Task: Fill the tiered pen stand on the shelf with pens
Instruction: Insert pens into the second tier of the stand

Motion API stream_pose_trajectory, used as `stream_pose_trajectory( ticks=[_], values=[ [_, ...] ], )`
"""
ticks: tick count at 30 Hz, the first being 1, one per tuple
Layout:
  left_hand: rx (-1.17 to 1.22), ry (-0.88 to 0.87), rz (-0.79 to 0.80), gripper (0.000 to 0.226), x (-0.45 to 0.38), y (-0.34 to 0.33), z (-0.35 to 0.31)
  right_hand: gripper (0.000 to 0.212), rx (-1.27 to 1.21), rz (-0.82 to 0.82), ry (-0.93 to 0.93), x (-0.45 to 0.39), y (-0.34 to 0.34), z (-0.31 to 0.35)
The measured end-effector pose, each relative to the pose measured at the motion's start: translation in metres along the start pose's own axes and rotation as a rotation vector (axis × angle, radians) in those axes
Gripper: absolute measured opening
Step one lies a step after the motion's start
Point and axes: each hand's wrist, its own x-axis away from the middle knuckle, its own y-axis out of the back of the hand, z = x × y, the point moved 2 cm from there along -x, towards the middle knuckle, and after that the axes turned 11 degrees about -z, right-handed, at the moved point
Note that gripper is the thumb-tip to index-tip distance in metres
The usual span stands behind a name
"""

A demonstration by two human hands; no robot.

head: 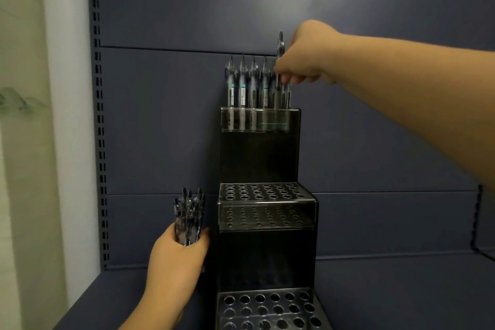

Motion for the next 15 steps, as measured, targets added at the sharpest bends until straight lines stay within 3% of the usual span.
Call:
stream_pose_trajectory(
  ticks=[4,9,13,15],
  values=[
    [0.003,0.003,0.013,0.021,0.001,0.0,-0.001,0.011,0.017,0.069,-0.067,0.002,-0.009,0.0],
    [0.015,0.017,0.009,0.017,0.0,0.001,0.001,0.019,0.079,0.128,-0.029,0.018,-0.013,-0.004],
    [0.035,0.028,0.017,0.015,0.001,0.002,0.0,0.041,0.037,-0.029,0.069,0.039,0.003,-0.012],
    [0.046,0.032,0.011,0.019,0.002,0.002,-0.001,0.038,-0.081,-0.078,0.119,0.059,0.001,-0.017]
  ],
)
